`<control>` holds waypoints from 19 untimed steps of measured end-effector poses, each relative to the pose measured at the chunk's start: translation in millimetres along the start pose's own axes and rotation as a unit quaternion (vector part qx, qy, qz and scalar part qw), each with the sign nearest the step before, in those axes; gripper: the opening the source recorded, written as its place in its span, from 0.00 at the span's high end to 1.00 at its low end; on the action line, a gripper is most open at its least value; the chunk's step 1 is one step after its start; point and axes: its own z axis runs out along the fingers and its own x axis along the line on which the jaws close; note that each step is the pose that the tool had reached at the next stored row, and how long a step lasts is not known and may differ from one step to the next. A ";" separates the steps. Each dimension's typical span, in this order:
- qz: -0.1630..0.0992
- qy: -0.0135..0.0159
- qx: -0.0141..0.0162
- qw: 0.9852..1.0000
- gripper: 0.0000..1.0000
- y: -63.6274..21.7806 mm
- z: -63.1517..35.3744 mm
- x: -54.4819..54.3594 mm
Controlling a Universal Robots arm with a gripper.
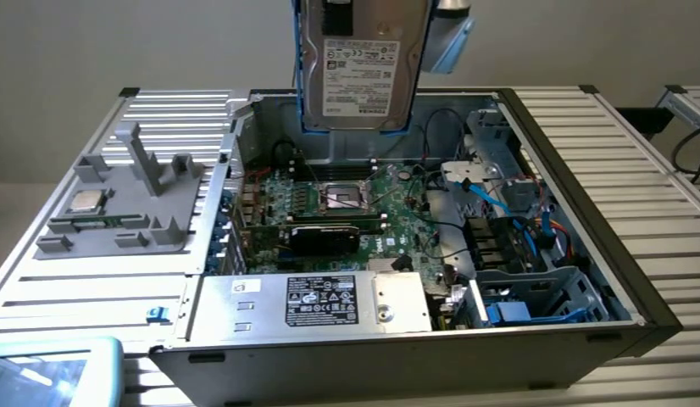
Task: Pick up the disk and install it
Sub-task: 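Pick up the disk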
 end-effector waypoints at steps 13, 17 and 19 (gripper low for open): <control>0.000 0.000 -0.011 1.000 0.63 -39.0 -2.4 37.2; 0.000 0.000 -0.013 1.000 0.63 -52.7 -3.2 46.5; 0.000 0.000 -0.014 1.000 0.63 -60.4 -3.6 50.5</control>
